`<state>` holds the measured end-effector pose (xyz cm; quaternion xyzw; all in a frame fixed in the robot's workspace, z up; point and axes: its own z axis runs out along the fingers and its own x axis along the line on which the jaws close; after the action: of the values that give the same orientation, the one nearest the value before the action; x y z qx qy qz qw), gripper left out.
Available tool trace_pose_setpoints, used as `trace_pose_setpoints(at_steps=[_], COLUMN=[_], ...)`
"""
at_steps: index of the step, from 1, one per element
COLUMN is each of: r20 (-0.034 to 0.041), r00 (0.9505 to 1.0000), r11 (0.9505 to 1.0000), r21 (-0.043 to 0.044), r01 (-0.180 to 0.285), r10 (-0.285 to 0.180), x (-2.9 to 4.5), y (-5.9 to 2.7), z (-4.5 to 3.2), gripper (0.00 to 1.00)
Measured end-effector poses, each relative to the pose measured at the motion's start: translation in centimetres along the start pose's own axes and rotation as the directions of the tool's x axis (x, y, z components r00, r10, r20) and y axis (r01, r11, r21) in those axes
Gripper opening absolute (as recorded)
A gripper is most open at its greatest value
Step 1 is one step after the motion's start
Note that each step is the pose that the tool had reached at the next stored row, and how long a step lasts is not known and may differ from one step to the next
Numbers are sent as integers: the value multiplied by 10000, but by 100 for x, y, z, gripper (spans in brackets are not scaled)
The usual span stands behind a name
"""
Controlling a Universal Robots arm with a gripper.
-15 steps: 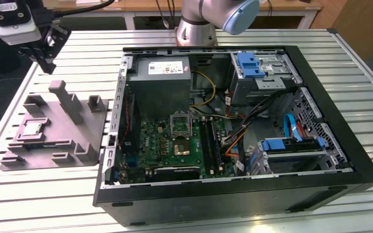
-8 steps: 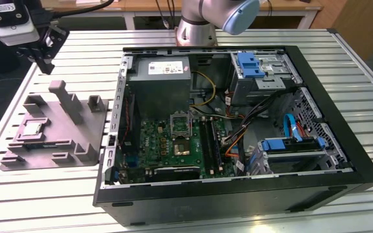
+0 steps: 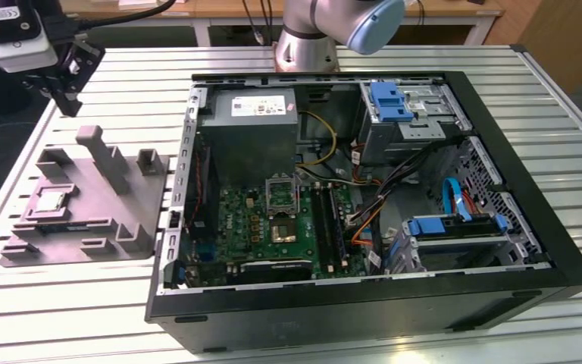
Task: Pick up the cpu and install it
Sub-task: 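Reach for the cpu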
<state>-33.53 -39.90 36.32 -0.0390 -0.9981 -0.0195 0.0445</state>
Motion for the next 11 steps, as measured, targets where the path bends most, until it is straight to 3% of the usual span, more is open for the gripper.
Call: trace_pose_setpoints(at_steps=[11], r20=[-46], r00=[10000], r11=[10000], r21=[4], r01=[-2], r10=[2], x=[50], y=[-4], z=[16], gripper=[11])
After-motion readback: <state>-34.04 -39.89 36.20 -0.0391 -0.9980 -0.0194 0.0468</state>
